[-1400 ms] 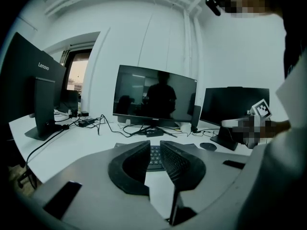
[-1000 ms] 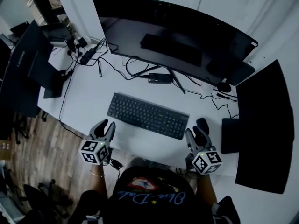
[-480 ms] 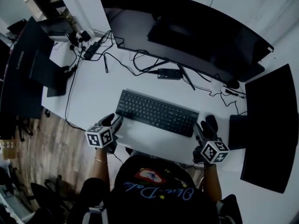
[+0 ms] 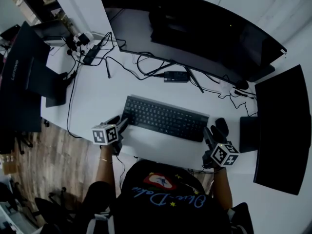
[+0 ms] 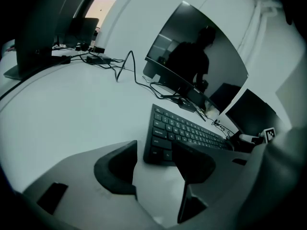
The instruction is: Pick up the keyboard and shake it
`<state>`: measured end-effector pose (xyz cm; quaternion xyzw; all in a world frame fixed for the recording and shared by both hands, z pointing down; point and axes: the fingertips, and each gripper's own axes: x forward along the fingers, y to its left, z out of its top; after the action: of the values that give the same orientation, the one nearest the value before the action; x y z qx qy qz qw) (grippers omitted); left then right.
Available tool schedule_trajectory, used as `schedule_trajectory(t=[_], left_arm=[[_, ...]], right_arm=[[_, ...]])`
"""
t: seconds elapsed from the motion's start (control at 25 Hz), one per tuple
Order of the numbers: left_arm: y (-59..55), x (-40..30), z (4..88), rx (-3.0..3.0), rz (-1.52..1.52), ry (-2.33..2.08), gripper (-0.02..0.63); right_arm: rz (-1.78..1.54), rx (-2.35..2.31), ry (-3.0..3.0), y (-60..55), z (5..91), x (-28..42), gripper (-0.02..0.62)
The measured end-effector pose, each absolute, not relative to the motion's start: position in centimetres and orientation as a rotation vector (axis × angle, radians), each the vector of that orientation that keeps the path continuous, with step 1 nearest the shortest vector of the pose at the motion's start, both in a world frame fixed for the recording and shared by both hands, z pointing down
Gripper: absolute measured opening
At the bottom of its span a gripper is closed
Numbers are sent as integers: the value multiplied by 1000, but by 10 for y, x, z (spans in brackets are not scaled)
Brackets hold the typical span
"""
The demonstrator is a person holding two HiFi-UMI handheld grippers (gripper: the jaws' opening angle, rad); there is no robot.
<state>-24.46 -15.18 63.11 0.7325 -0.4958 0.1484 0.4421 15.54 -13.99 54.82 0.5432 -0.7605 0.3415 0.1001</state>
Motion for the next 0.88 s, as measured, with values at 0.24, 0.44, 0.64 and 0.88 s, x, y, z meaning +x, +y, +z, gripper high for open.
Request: schedule_trajectory(t=[0.24,0.44,0.64,0.88], left_arm=[[-163,-246,636,1798,392,-1197,210],[-168,-237,636,1797,404,-1126,209],[-172,-235,636,1783,389,-1120,199],[-170,-232,637,1747,442,-1081,199]], right_arm=[[993,1620,-2240,-147,546,155,173],[997,1617,-2238,-154,548,156,176],[1014,1621,-2225,-161,554,161,178],[1043,1590,-2201,-166,565,170,183]])
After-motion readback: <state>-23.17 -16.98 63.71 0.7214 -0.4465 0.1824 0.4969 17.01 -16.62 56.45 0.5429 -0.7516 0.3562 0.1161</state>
